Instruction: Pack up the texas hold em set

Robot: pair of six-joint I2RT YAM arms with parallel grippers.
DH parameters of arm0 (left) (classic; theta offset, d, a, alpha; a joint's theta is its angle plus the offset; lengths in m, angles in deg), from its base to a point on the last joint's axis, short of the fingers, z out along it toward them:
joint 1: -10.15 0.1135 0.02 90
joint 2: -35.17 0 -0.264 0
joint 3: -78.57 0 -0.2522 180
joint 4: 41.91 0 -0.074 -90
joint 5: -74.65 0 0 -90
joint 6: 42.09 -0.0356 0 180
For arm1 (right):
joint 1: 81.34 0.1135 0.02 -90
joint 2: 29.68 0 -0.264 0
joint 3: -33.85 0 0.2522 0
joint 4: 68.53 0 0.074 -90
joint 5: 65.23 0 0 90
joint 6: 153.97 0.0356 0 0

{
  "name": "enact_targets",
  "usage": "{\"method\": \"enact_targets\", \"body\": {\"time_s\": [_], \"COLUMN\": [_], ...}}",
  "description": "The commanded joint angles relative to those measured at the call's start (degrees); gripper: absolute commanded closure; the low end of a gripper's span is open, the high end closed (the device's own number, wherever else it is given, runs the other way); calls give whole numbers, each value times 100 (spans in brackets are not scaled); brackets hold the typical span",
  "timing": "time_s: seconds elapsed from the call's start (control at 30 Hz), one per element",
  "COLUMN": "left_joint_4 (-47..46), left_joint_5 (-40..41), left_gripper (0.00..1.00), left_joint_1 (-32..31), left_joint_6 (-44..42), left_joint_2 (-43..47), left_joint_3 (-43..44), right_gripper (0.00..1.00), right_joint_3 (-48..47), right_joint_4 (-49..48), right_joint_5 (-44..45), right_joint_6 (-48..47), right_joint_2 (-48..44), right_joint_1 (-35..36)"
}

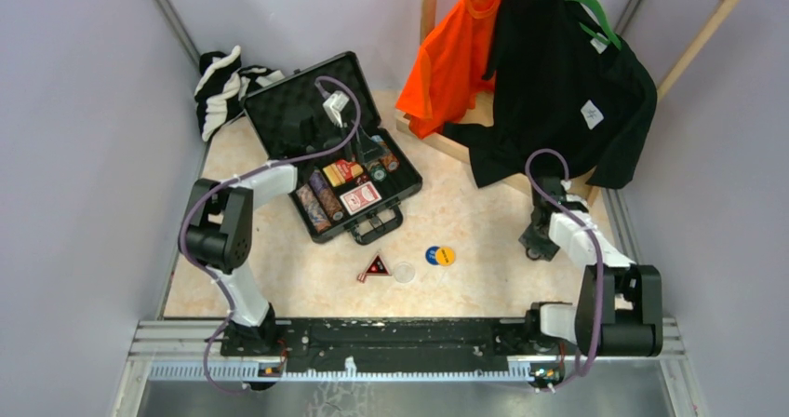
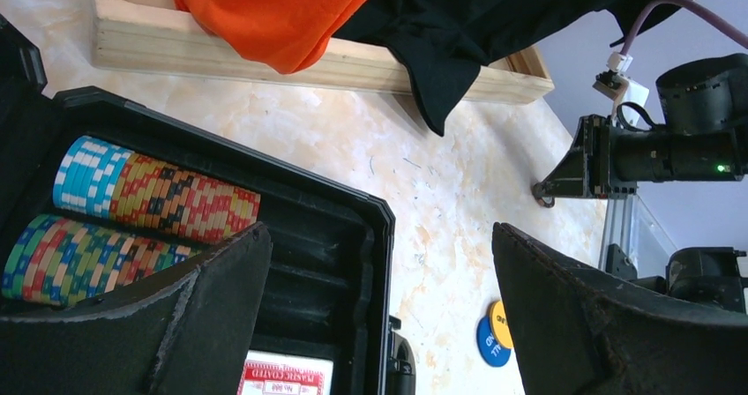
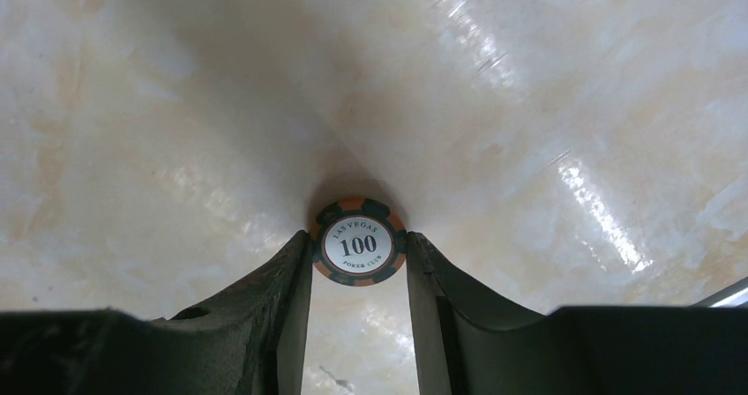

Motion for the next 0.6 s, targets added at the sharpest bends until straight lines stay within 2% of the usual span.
{"method": "enact_targets", "body": {"time_s": [0.0,0.33,0.57], "left_joint_4": [645,1095,1039], "left_joint_5": [-395,-264,105], "left_gripper": [1,1,1], "left_joint_1": [-101,-161,-146], "left_joint_6": [-127,-189,-82], "left_joint_2": [-368,-439,-78], "left_joint_3": [499,622,337], "right_gripper": [62,62,62], "right_joint_3": [-459,-1192,-1855], "right_joint_4": [80,-93,-337], "right_joint_5": [133,185,189], "right_joint_6": [231,477,429], "right_joint_2": [48,777,1485], "right_joint_1": [514,1690,2300]}}
